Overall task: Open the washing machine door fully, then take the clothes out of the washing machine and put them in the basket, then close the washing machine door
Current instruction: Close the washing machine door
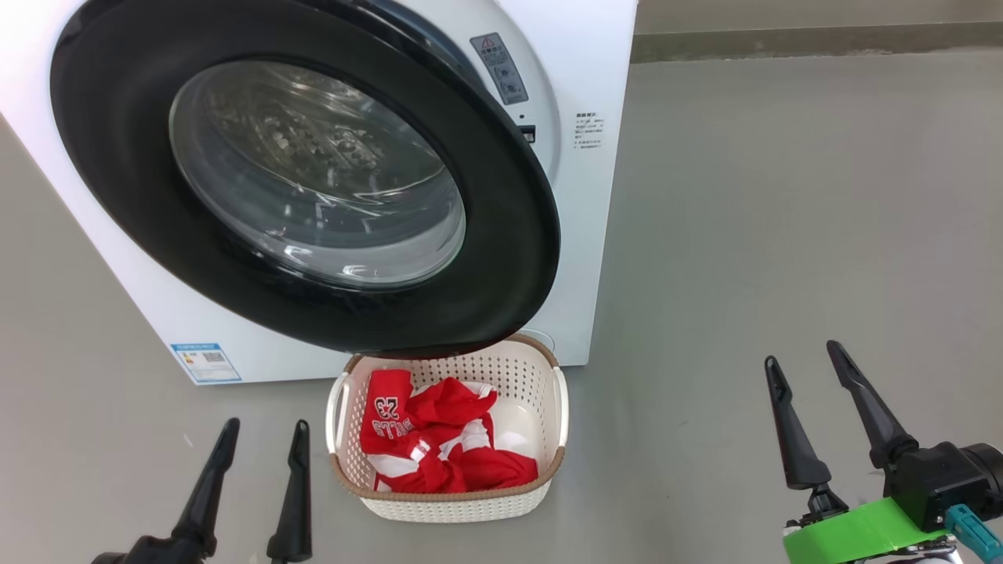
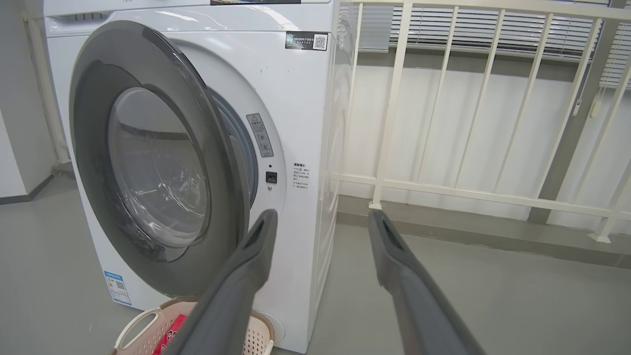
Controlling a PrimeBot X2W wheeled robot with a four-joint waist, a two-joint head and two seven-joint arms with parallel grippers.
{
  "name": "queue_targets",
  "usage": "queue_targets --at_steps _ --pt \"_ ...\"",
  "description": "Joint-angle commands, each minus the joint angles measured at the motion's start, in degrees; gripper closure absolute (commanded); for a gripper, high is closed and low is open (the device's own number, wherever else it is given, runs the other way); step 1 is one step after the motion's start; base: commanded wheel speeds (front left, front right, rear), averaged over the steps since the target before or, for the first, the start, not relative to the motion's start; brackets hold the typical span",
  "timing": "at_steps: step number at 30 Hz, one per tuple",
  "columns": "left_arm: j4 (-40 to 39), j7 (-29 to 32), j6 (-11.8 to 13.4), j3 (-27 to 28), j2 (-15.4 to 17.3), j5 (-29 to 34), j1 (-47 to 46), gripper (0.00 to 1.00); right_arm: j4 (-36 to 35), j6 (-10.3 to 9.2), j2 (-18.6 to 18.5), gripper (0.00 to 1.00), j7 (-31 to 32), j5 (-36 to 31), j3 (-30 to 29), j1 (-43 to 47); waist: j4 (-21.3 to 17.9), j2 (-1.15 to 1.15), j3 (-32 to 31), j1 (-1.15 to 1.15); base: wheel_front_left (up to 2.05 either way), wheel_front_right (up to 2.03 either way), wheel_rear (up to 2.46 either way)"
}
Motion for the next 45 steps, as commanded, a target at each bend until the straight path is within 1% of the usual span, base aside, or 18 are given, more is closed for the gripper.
queue_targets --at_steps 1,2,7,14,19,22,24,25,26,27,35,41,45 --pt "-1.9 -0.69 -0.14 1.94 0.15 0.85 -1.23 0.0 -1.54 0.2 -0.46 0.86 -0.37 -0.13 1.28 -1.26 0.06 0.0 0.05 0.0 0.0 0.0 0.0" --pt "-1.96 -0.69 -0.19 1.86 0.09 0.95 -1.26 0.0 -1.38 0.2 -0.46 1.0 -0.37 -0.21 1.35 -1.37 0.12 0.0 0.1 0.0 0.0 0.0 0.0" --pt "-2.54 -0.69 -0.33 1.24 -0.16 1.35 -1.5 0.0 -0.16 0.2 -0.46 1.0 -0.37 -1.01 2.69 -3.01 0.63 0.0 0.42 0.0 0.0 0.0 0.0" --pt "-3.7 -0.69 -0.52 -0.28 -0.44 1.63 -2.04 0.0 4.27 0.2 -0.46 1.0 -0.37 -1.39 7.02 -7.96 1.95 0.0 1.72 0.0 0.0 0.0 0.0" --pt "-4.47 -0.69 -0.68 -1.52 -0.56 1.83 -2.97 0.0 9.17 0.2 -0.79 1.0 -0.19 -0.56 12.02 -13.37 3.1 0.0 3.65 0.0 0.0 0.0 0.0" --pt "-4.71 -0.69 -0.68 -1.91 -0.61 1.73 -3.69 0.0 12.11 0.2 -1.49 1.0 1.0 0.57 15.32 -17.47 3.94 0.0 4.83 0.0 0.0 0.0 0.0" --pt "-4.89 -0.69 -0.68 -2.12 -0.64 1.65 -4.21 0.0 13.74 0.2 -1.82 1.0 1.05 1.11 16.92 -20.39 4.46 0.0 5.67 0.0 0.0 0.0 0.0" --pt "-4.89 -0.69 -0.68 -2.12 -0.64 1.65 -4.21 0.0 13.74 0.2 -1.82 1.0 1.05 1.11 16.92 -20.39 4.46 0.0 5.67 0.0 0.0 0.0 0.0" --pt "-4.94 -0.69 -0.71 -2.46 -0.67 1.53 -4.72 0.0 15.51 0.2 -2.12 1.0 0.91 1.5 18.24 -23.29 5.13 0.0 6.64 0.0 0.0 0.0 0.0" --pt "-4.94 -0.69 -0.71 -2.46 -0.67 1.53 -4.72 0.0 15.51 0.2 -2.12 1.0 0.91 1.5 18.24 -23.29 5.13 0.0 6.64 0.0 0.0 0.0 0.0" --pt "-3.74 -0.69 -1.15 -4.02 -0.76 0.56 -7.03 0.0 22.8 0.2 -2.34 1.0 0.04 2.74 20.67 -33.11 8.33 0.0 10.33 0.0 0.0 0.0 0.0" --pt "-3.21 -0.69 -1.32 -5.46 -0.79 0.29 -9.0 0.0 27.34 0.2 -2.38 1.0 -0.3 2.83 19.76 -38.79 10.61 0.0 13.31 0.0 0.0 0.0 0.0" --pt "-3.52 -0.69 -1.31 -6.38 -0.8 -0.63 -10.23 0.0 28.44 0.2 -2.84 1.0 -0.34 2.91 18.6 -41.87 11.75 0.0 15.21 0.0 0.0 0.0 0.0"
